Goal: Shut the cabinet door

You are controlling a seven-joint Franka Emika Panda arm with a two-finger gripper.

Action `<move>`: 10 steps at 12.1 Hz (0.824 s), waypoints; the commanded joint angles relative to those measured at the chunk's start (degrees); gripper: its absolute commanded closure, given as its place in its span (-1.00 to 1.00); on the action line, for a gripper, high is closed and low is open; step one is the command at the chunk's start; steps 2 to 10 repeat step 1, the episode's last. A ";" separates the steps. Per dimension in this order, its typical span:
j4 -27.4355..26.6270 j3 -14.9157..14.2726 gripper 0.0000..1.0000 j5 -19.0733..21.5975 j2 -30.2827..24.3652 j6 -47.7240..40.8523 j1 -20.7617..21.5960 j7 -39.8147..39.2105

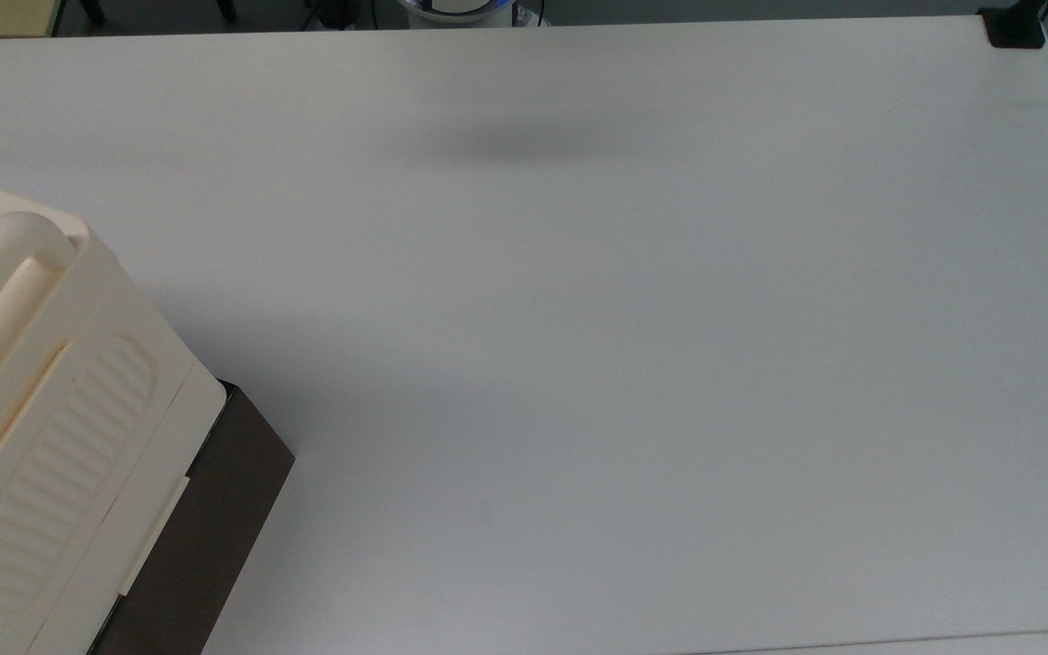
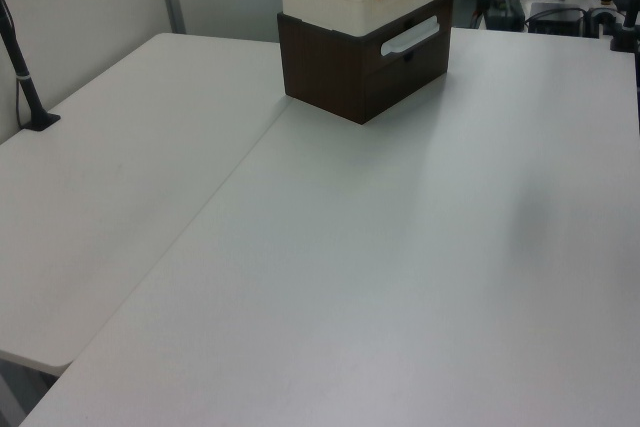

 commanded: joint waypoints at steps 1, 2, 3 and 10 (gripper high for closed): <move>-1.58 0.47 -1.00 0.02 -0.91 1.48 0.79 1.14; -1.58 0.47 -1.00 0.02 -0.91 1.48 0.79 1.14; -1.58 0.47 -1.00 0.02 -0.91 1.48 0.79 1.14; -1.58 0.47 -1.00 0.02 -0.91 1.48 0.79 1.14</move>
